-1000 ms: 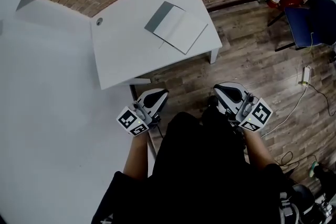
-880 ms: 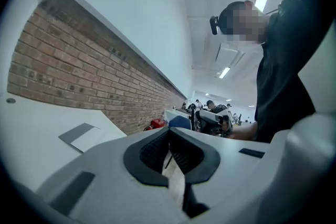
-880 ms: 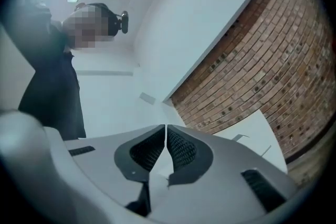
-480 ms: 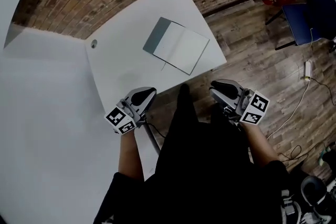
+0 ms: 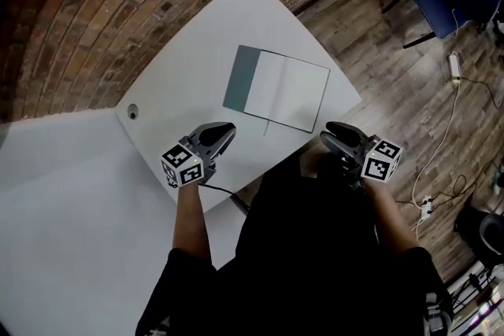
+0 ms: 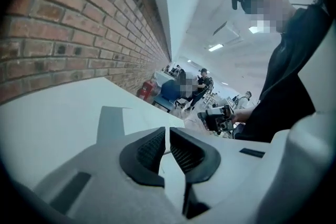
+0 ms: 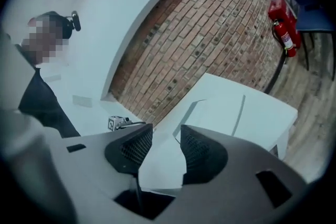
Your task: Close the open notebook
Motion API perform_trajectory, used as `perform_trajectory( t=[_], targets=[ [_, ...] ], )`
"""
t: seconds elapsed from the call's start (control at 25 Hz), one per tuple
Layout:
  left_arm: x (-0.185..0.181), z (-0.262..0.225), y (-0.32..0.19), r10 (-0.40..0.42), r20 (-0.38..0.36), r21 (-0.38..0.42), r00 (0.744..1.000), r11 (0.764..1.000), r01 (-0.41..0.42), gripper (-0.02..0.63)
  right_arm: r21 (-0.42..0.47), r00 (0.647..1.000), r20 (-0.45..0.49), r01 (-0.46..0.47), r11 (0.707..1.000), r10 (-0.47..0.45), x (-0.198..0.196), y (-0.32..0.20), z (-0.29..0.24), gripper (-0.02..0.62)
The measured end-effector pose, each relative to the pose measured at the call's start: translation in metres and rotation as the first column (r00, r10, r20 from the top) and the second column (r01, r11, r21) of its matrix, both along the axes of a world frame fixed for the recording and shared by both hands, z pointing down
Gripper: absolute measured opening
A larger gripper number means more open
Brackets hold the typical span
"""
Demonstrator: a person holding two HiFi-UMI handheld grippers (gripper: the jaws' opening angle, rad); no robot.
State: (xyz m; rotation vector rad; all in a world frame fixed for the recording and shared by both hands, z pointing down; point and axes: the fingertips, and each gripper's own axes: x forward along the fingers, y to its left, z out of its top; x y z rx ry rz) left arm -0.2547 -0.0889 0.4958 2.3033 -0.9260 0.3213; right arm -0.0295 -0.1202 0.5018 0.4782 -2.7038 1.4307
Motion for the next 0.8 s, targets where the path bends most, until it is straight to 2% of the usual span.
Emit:
perform_trajectory(
  t=[0.2,0.32,0.4,0.52,0.64,0.8],
  targets=[
    [-0.037,0.043,-0.028,0.081,0.032,-0.116,0.996,0.990,-0.076,0.023,-0.097,0.986,-0.145,-0.098,0.990,0.084,-0.004,-0.011,0.055,0.189],
    [-0.050,0.060,-0.046,0.105,0.030,-0.154,0.994,0.983,-0.099,0.023,-0.166,0.974,-0.182,-0.164,0.973,0.133,0.000,-0.013,0.077,0.193],
    [-0.056,0.075,-0.057,0.100,0.025,-0.189,0.995,0.978,-0.094,0.030,-0.223,0.972,-0.176,-0.195,0.955,0.157,0.002,-0.012,0.087,0.193],
    [-0.063,0.096,-0.069,0.089,0.054,-0.238,0.995,0.968,-0.074,0.089,-0.286,0.972,-0.156,-0.215,0.934,0.176,-0.001,-0.009,0.099,0.193],
    [-0.067,0.114,-0.076,0.065,0.072,-0.306,0.995,0.951,-0.040,0.126,-0.291,0.975,-0.155,-0.199,0.936,0.159,-0.001,-0.004,0.104,0.193],
    [-0.075,0.137,-0.072,0.022,0.095,-0.416,0.995,0.909,0.020,0.179,-0.276,0.977,-0.172,-0.174,0.945,0.129,-0.003,-0.004,0.106,0.193]
  ],
)
